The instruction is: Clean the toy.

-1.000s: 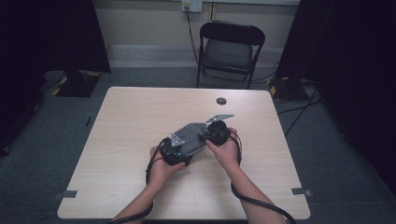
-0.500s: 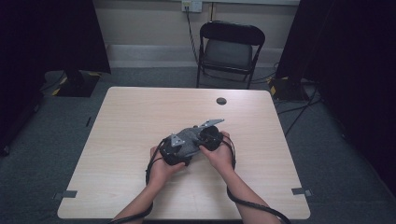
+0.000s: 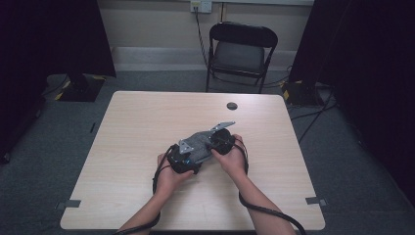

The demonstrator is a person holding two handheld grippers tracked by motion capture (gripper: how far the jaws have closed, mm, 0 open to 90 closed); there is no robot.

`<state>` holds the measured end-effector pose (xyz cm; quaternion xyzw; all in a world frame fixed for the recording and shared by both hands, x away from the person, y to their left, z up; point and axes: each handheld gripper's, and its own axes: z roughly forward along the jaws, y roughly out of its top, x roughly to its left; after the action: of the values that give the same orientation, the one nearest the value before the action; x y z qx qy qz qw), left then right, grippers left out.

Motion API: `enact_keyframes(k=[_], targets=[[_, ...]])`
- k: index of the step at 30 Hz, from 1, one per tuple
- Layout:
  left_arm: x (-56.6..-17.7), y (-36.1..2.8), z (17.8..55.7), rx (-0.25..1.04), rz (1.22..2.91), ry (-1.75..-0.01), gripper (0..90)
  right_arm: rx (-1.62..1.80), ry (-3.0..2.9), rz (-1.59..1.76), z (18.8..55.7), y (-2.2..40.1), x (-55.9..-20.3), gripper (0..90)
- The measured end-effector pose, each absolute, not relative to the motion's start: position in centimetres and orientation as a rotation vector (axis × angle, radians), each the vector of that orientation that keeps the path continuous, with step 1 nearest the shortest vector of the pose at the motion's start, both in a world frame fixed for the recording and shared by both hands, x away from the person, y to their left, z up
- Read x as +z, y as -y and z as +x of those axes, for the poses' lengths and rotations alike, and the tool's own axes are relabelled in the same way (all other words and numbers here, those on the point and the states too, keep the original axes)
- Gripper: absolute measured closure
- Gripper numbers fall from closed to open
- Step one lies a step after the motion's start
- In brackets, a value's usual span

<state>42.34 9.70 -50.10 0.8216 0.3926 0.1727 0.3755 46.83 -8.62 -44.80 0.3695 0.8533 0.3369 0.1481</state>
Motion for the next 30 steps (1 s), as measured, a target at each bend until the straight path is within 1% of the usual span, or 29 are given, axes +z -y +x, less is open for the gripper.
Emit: enact_keyframes(k=[30], targets=[[-50.1,-9.7,42.4,0.442,2.105,-1.003,25.6,0.9,-2.395,1.184,49.5,10.4,-44.0,77.6]])
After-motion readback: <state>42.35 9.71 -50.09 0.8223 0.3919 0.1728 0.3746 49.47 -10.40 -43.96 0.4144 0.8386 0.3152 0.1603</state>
